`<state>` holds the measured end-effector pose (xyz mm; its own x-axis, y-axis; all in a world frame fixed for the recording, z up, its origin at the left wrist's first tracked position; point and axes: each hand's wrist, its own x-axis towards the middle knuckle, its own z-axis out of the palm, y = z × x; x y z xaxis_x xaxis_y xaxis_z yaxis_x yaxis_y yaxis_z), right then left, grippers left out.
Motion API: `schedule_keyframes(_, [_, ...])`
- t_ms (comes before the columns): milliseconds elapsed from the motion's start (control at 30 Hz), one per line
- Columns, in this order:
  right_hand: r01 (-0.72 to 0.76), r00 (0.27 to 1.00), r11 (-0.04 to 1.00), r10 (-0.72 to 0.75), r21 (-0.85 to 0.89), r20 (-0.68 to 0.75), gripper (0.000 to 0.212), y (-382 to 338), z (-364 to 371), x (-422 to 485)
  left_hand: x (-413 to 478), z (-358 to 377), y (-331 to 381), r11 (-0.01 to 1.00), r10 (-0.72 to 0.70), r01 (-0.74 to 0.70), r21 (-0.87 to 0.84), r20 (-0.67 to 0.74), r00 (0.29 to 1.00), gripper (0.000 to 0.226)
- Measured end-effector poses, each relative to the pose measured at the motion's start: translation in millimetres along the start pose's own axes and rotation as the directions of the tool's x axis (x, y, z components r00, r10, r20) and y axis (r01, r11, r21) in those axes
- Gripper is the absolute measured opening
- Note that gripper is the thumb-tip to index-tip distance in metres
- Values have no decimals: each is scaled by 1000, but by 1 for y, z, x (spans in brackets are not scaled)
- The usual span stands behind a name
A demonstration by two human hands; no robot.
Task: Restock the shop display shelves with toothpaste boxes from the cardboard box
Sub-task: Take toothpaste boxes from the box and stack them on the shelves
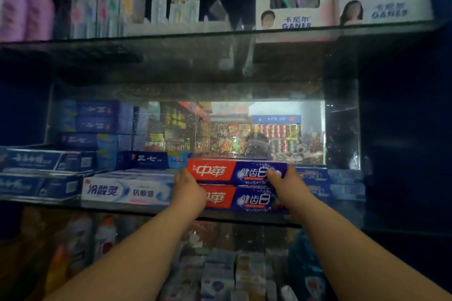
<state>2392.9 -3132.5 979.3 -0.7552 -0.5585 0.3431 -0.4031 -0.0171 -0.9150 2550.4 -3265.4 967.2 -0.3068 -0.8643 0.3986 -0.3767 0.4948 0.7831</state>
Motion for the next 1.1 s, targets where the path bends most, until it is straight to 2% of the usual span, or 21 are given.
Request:
schedule_keyframes(67, [-58, 998, 998, 58, 26, 15, 49, 2, 4, 6, -2, 1, 3, 999, -36, 36, 11, 35, 999, 75])
schedule_keyframes(167, [-118, 992, 986, 112, 116, 60, 36, 1, 6, 6, -4, 1, 6, 998, -57, 59, -32, 41, 998, 83])
schedule_keyframes(200, [-132, 991, 984, 127, 123, 50, 37, 1, 7, 4, -3, 1, 6, 998, -50, 51, -38, 28, 998, 83])
schedule_keyframes(333, [-157, 986, 983, 161, 93, -41, 62, -2, 13, 2, -7, 7, 3, 999, 20, -22, -42, -49, 999, 85])
schedule_keyframes(467, [-131, 987, 990, 135, 57, -82, 57, 0, 14, -2, -15, 14, -1, 980, 176, -165, 115, -96, 980, 78])
schedule_keyframes(567, [-56, 989, 998, 54, -11, -134, 44, -1, 13, -7, -14, 8, 3, 972, 195, -179, 154, -99, 976, 69])
schedule_keyframes(767, [-1, 991, 989, -19, -149, -131, 41, -21, 10, -1, 10, -13, 23, 983, 178, -177, 44, -20, 984, 60])
schedule_keyframes(900, [-104, 994, 968, 97, -228, -42, 50, -32, 11, 11, 29, -17, 34, 996, 82, -84, 16, 108, 991, 61])
schedule_keyframes(1000, [-162, 986, 970, 166, -179, 7, 60, -26, 10, 15, 25, -18, 37, 998, 36, -46, 37, 237, 971, 49])
schedule_keyframes(1100, [-166, 985, 970, 173, -178, 21, 73, -18, 10, 14, 22, -19, 35, 998, 60, -57, -19, 203, 977, 48])
